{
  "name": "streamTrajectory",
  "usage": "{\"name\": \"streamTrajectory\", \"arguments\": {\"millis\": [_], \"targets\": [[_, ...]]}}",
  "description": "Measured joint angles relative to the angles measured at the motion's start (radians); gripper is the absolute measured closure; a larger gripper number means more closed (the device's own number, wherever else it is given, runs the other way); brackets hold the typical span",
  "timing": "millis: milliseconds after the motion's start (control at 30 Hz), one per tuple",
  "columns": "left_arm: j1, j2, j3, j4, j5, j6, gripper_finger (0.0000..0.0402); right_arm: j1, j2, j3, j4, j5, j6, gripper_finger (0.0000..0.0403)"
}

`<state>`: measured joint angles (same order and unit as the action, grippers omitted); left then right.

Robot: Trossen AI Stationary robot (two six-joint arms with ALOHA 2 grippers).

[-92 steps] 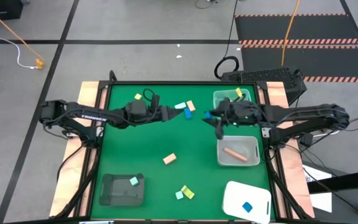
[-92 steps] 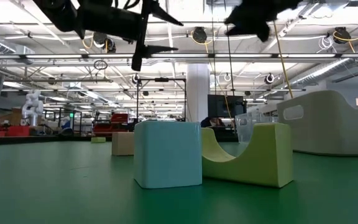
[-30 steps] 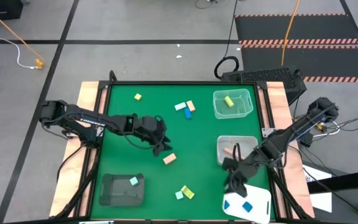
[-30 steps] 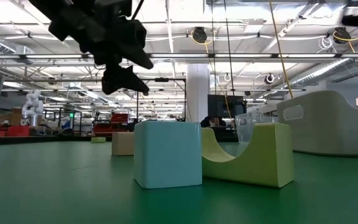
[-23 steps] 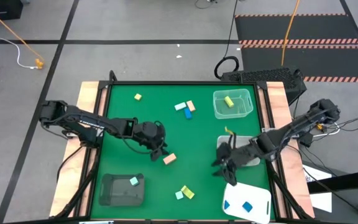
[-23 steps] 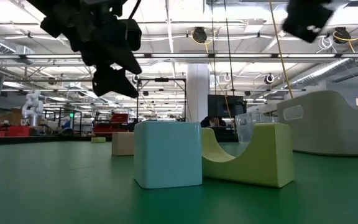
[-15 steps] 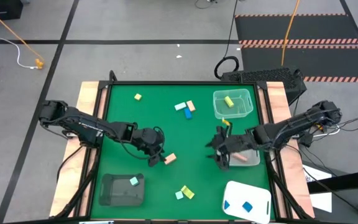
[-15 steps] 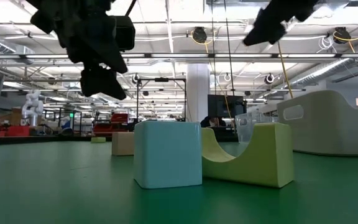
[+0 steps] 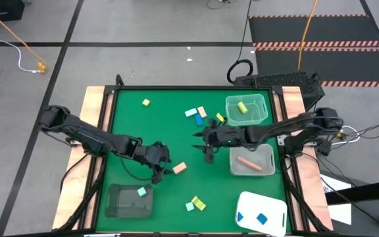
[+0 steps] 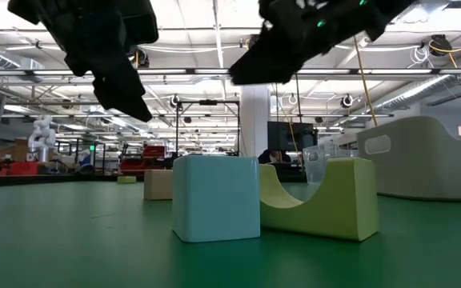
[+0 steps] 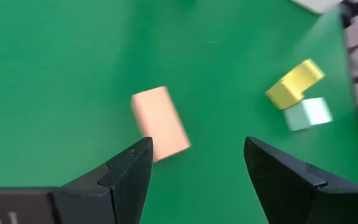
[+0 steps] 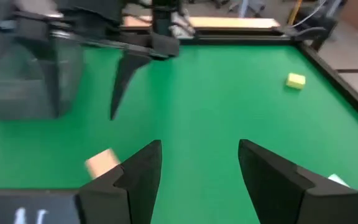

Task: Sort & place blocks by color
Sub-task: Put the bottom pink block into the gray bin

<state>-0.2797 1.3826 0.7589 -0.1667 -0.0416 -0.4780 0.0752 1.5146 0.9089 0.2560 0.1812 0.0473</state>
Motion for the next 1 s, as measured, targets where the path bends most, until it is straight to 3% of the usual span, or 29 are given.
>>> {"name": "streamTrajectory", "arguments": {"millis": [400,667,833,1000], "targets": [[-0.059,-0.155,-0.001,-0.331,-0.199,-0.057,0.0149,-0.018,0.273,0.000,0.297,-0.210,0.002,0.0200],[-0.055,-0.195,0.000,-0.360,-0.252,-0.076,0.0149,-0.001,0.415,0.003,0.495,-0.375,0.040,0.0200],[-0.055,-0.194,0.000,-0.360,-0.258,-0.083,0.0149,0.020,0.476,0.073,0.477,-0.427,-0.037,0.0200],[-0.055,-0.194,0.000,-0.361,-0.258,-0.153,0.0149,0.026,0.499,0.177,0.265,-0.455,-0.073,0.0200]]}}
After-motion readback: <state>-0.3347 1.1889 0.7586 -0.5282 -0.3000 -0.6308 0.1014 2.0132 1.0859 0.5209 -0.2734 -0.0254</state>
